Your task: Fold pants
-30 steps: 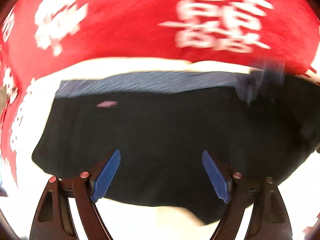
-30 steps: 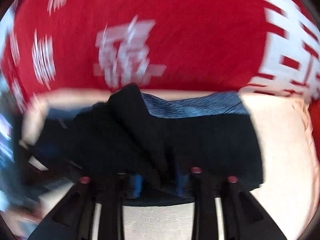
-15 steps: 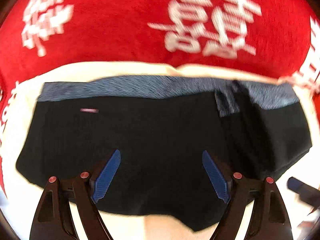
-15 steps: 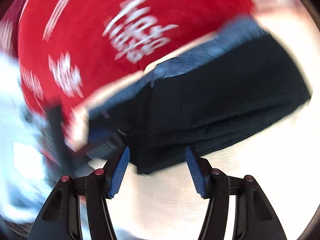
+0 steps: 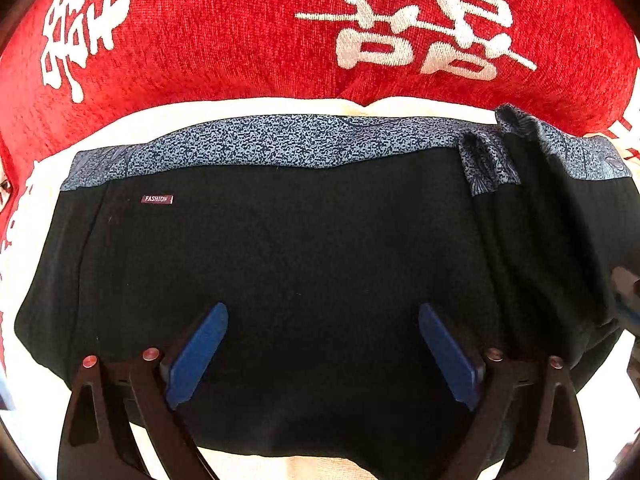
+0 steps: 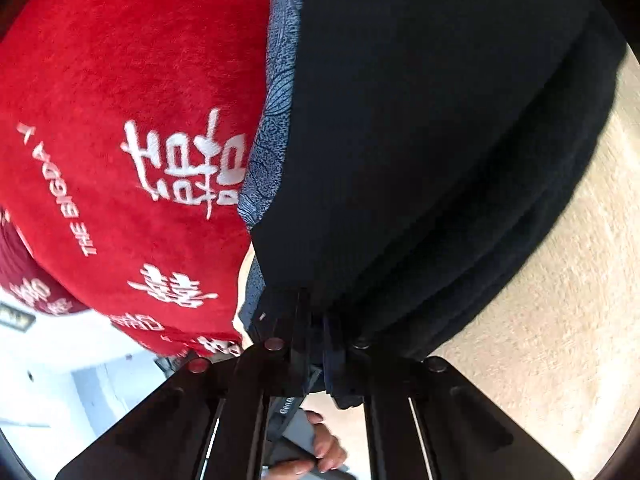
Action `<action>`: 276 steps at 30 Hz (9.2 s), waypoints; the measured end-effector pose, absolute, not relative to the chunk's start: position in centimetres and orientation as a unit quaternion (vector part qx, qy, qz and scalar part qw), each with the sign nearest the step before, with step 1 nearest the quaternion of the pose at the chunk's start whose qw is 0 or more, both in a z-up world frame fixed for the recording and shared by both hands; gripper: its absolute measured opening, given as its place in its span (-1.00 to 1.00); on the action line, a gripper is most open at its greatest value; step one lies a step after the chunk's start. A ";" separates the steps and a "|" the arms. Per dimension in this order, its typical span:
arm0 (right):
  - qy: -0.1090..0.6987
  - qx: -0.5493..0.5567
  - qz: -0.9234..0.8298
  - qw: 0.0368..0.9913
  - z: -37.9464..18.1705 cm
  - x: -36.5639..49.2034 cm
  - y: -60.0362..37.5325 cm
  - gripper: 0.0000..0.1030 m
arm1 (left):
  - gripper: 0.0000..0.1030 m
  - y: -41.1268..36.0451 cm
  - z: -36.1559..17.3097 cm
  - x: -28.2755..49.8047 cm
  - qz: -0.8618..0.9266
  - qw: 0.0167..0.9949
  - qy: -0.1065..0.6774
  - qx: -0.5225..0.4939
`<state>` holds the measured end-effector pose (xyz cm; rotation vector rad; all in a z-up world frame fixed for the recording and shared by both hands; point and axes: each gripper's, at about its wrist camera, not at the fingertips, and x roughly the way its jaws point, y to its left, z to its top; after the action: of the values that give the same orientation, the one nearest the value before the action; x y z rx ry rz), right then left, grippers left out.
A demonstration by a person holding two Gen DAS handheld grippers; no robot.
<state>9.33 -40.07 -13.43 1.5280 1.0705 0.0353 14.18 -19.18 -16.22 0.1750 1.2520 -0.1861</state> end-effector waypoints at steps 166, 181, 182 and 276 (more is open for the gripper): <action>0.741 0.034 0.300 0.600 0.2 33.8 -8.1 0.67 | -0.28 -6.3 -10.9 13.3 0.022 0.857 0.495 0.142; 0.805 -0.175 0.276 0.495 -7.4 32.9 2.6 -0.60 | -0.28 -7.1 -10.0 13.1 0.017 0.848 0.508 0.150; 0.801 -0.161 0.275 0.507 -6.8 33.1 2.0 -0.61 | -0.28 -7.4 -9.6 12.8 0.013 0.853 0.498 0.154; 0.523 0.395 0.005 0.755 -5.6 10.8 -51.1 -0.09 | 0.59 -31.9 -9.7 12.2 -0.180 0.727 0.635 0.191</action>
<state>10.76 -51.08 -5.56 0.8618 1.1398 0.0100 12.21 -31.95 -9.69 0.4215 1.3993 -0.3972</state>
